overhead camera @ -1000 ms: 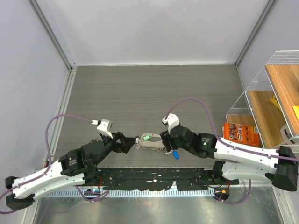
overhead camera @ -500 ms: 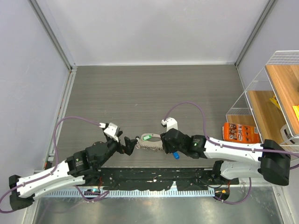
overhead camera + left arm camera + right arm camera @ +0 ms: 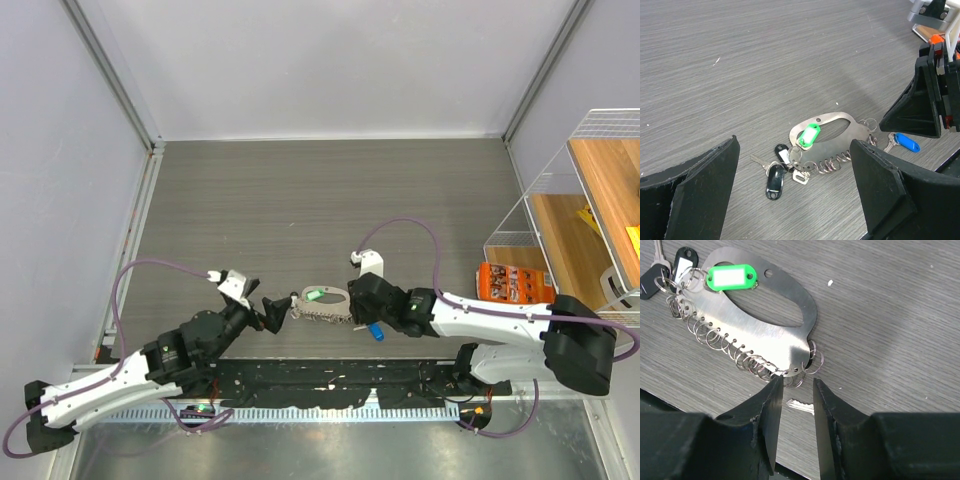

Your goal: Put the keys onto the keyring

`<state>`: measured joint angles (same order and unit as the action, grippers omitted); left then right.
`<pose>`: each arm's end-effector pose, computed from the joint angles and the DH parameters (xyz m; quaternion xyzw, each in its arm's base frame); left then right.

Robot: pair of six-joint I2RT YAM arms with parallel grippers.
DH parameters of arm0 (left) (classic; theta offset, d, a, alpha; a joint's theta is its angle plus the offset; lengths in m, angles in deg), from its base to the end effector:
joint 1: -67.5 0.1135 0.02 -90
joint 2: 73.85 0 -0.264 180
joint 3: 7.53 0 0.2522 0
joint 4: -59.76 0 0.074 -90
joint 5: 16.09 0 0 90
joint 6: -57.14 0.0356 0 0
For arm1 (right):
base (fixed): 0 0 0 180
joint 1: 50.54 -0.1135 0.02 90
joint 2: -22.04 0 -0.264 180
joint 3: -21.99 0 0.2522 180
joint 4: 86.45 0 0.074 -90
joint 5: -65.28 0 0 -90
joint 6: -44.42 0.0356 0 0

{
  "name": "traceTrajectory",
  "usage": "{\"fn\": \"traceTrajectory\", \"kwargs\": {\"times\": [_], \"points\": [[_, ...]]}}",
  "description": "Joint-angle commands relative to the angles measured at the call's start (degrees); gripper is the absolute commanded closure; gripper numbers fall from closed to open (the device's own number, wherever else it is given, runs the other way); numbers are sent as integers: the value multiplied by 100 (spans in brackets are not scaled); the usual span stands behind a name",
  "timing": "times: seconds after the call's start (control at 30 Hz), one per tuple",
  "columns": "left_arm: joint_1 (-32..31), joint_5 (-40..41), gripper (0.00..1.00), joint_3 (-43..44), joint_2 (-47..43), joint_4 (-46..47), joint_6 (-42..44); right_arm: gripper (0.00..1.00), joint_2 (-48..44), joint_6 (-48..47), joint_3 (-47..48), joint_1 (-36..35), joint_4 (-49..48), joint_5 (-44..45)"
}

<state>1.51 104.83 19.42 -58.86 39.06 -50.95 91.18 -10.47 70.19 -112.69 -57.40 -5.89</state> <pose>0.0635 -0.0976 0.2182 0.1383 0.7390 -0.2700 0.6016 0.1180 0.1987 0.1876 -0.1623 0.9144 0.1517 0.3384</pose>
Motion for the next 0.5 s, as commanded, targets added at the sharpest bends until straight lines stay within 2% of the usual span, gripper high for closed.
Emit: {"fn": "traceTrajectory", "kwargs": {"times": [0.0,0.27,0.47], "points": [[-18,169,0,-18,-109,351,95,64,11,83,-138,1,-351,-229],[-27,160,1,-53,-75,342,69,66,178,110,-481,-8,-861,-758],[-19,160,0,-36,-39,360,51,65,170,39,-508,-60,-958,-679]]}}
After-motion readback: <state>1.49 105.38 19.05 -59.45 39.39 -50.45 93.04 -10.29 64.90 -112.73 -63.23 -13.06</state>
